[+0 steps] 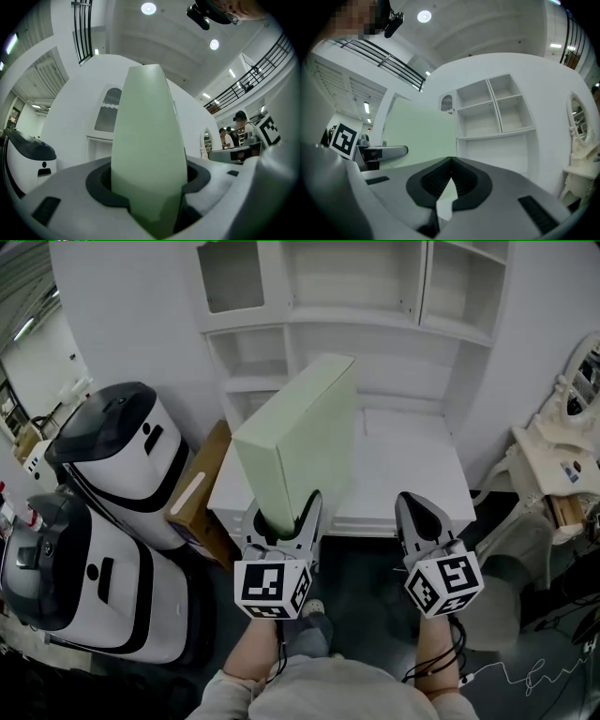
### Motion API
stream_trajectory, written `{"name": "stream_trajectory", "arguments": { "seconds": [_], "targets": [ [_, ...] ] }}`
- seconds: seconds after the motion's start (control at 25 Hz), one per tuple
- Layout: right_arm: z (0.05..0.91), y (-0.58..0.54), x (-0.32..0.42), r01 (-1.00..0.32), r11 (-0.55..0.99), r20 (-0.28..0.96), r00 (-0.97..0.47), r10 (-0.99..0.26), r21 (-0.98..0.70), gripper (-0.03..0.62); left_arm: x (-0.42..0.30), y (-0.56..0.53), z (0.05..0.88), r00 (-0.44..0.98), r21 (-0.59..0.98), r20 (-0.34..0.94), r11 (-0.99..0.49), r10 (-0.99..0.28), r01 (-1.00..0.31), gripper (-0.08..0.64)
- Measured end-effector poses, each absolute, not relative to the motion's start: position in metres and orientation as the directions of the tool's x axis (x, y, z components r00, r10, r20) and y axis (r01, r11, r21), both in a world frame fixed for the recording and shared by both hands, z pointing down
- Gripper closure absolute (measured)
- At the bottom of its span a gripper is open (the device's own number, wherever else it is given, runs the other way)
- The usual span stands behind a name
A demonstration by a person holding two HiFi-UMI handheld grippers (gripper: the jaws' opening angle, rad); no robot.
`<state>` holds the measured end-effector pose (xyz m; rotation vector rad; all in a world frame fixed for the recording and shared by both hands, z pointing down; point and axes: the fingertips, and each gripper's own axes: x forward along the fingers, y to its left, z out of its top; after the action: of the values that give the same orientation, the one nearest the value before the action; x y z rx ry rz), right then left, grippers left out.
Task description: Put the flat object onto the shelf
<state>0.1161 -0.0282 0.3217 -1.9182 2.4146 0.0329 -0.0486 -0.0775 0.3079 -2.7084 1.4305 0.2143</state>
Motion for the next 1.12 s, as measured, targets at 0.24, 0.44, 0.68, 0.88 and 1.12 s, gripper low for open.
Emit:
{"name": "stream_trajectory", "arguments": {
  "seconds": [0.24, 0.44, 0.68, 0.88, 1.12],
  "targets": [
    [0.324, -0.075, 0.131, -0.978, 0.208, -0.053, -0.206, -0.977, -0.020, 0.583, -0.033, -0.126, 0.311, 0.576, 0.013, -0.156, -0.585, -0.803, -0.811, 0.270],
    [0.319, -0.123, 0.137, -0.981, 0.195, -0.059, -0.194, -0.979, -0.014, 0.583, -0.023, -0.174, 0.306, 0.595, 0.003, -0.161, -0.603, -0.788, -0.798, 0.270],
    [0.314, -0.177, 0.143, -0.986, 0.168, -0.066, -0.167, -0.984, -0.002, 0.583, -0.015, -0.231, 0.296, 0.623, -0.002, -0.178, -0.633, -0.762, -0.774, 0.270],
    [0.310, -0.213, 0.145, -0.990, 0.138, -0.071, -0.137, -0.988, 0.002, 0.583, -0.010, -0.267, 0.290, 0.654, -0.016, -0.188, -0.663, -0.733, -0.748, 0.270],
    [0.314, -0.240, 0.145, -0.994, 0.109, -0.066, -0.110, -0.992, 0.020, 0.583, -0.009, -0.296, 0.286, 0.678, -0.052, -0.199, -0.683, -0.707, -0.728, 0.272]
  ]
}}
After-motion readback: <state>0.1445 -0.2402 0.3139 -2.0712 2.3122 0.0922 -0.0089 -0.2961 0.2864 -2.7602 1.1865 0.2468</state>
